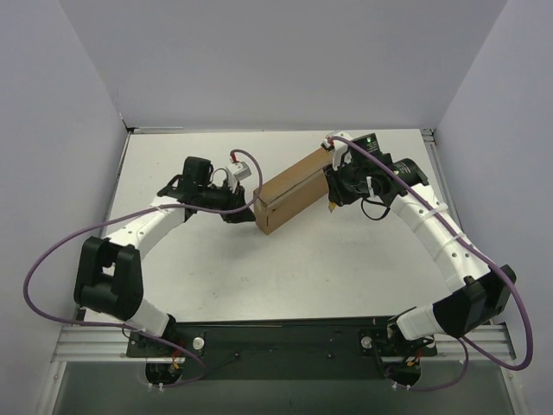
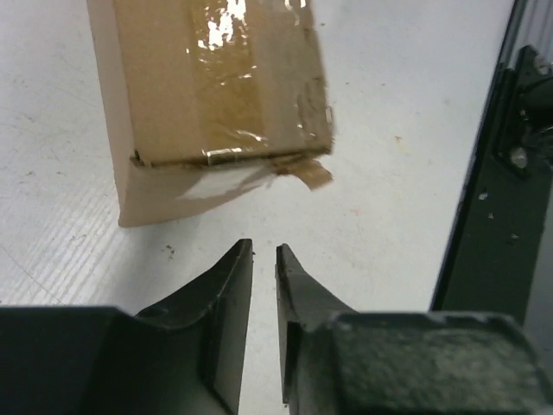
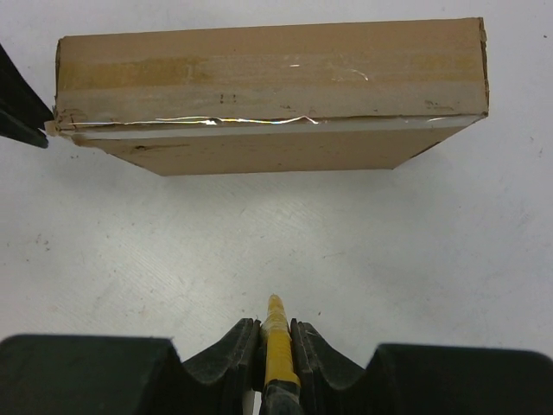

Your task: Unpack the express box

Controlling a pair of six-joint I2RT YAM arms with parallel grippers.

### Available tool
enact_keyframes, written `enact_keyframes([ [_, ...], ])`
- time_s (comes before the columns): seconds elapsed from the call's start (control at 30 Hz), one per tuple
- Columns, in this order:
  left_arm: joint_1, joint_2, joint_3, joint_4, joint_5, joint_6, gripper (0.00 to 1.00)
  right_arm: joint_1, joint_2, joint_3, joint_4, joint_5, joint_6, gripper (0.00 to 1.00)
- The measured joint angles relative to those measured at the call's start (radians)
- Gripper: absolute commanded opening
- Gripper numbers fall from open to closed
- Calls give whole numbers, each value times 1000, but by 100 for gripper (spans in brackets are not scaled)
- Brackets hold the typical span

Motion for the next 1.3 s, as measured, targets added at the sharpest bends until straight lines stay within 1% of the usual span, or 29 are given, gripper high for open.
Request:
enact_keyframes([
  [0.03,14,-16,5,-28,16,15,10,0,0,2,0,-4,0,0],
  [0.07,39,-37,19,-66,45,37,3,0,1,8,-1,-12,-2,0],
  [0.1,58,-48,33,-88,60,46,0,0,1,13,1,-19,-2,0],
  [0.2,114,-63,106,-123,102,74,0,7,2,34,1,-36,1,0],
  [0.33,114,-43,190,-96,152,43,0,56,2,66,16,-59,17,0],
  [0.53,86,143,346,17,238,-82,0,151,12,120,69,-77,51,0],
  [0.73,52,261,385,115,288,-213,0,217,68,194,97,-74,80,0],
  [0.83,32,289,388,143,304,-256,0,262,92,203,117,-17,99,0],
  [1.03,6,297,385,190,293,-289,0,349,127,200,180,192,197,0],
  [1.1,-1,297,369,205,272,-290,0,373,125,173,246,261,224,0],
  [1.23,-11,293,323,278,265,-330,0,406,116,95,365,344,241,0],
  [1.3,-14,291,301,322,263,-360,0,424,116,63,399,372,242,0],
])
